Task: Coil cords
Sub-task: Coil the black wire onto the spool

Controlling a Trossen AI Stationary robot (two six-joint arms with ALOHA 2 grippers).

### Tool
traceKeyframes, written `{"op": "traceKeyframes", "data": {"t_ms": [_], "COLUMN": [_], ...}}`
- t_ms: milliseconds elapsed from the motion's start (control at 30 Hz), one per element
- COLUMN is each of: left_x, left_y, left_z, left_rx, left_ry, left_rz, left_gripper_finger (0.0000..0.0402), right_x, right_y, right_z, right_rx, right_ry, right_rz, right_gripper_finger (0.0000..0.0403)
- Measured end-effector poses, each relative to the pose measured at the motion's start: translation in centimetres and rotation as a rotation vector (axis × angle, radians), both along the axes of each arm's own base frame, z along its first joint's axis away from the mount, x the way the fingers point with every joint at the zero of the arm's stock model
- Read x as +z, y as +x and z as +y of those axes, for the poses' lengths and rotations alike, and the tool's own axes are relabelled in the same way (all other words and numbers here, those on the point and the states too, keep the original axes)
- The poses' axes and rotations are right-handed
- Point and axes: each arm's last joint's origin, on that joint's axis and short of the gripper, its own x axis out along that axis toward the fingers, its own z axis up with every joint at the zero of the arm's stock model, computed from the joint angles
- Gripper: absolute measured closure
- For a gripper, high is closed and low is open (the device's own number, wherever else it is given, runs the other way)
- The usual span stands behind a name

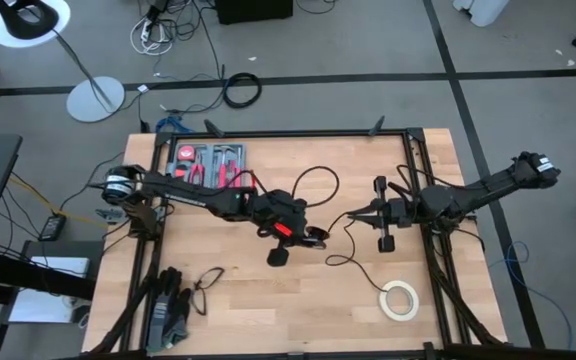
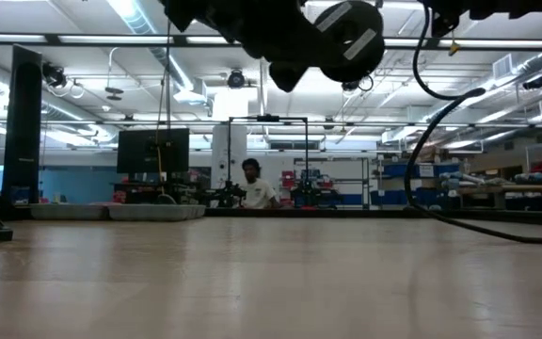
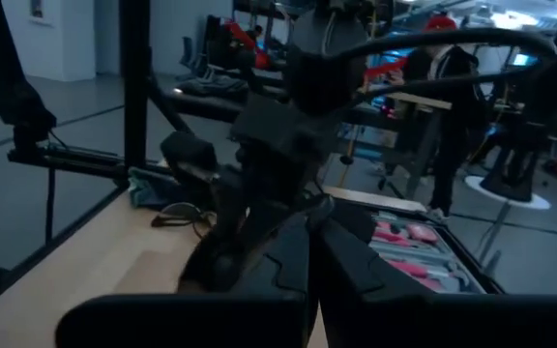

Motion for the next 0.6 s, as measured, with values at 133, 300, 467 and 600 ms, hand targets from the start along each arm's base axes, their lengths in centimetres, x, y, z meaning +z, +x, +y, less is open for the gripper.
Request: {"op": "traceKeyframes", "data": {"t_ms": [133, 300, 467, 600], "left_x": [-0.8, -1.6, -1.7, -1.4], "left_y": [1.0, 1.8, 2.2, 2.3], "left_z": [-0.2, -0.3, -0.4, -0.4], "left_rx": [-0.01, -0.039, -0.051, -0.053], "left_ry": [-0.034, -0.064, -0.079, -0.078], "left_rz": [-0.036, -0.071, -0.099, -0.126], "left_gripper_finger": [0.0402, 0.0402, 0.0402, 0.0402], "right_x": [-0.2, -0.8, -1.4, -1.8], "right_y": [0.8, 1.8, 2.7, 3.5], "right_z": [-0.4, -1.1, -1.8, -2.2], "right_rx": [0.029, 0.042, 0.061, 0.102], "right_ry": [-0.002, -0.005, 0.013, 0.035], "right_rz": [-0.002, 0.02, 0.043, 0.052], "right_gripper_finger": [0.0399, 0.0399, 0.0399, 0.0399]}}
